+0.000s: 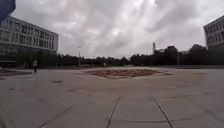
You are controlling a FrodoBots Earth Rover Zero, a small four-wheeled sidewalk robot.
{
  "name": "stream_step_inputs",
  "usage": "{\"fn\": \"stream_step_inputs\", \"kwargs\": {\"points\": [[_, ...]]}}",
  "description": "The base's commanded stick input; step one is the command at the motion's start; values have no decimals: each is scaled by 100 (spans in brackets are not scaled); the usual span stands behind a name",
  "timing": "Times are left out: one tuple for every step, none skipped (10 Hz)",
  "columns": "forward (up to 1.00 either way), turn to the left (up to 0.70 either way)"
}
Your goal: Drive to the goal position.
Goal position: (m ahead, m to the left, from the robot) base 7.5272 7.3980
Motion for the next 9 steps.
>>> {"fn": "stream_step_inputs", "kwargs": {"points": [[70, 2], [70, 2], [70, 2], [70, 2], [70, 2], [70, 2], [70, 3], [70, 4], [70, 15]]}}
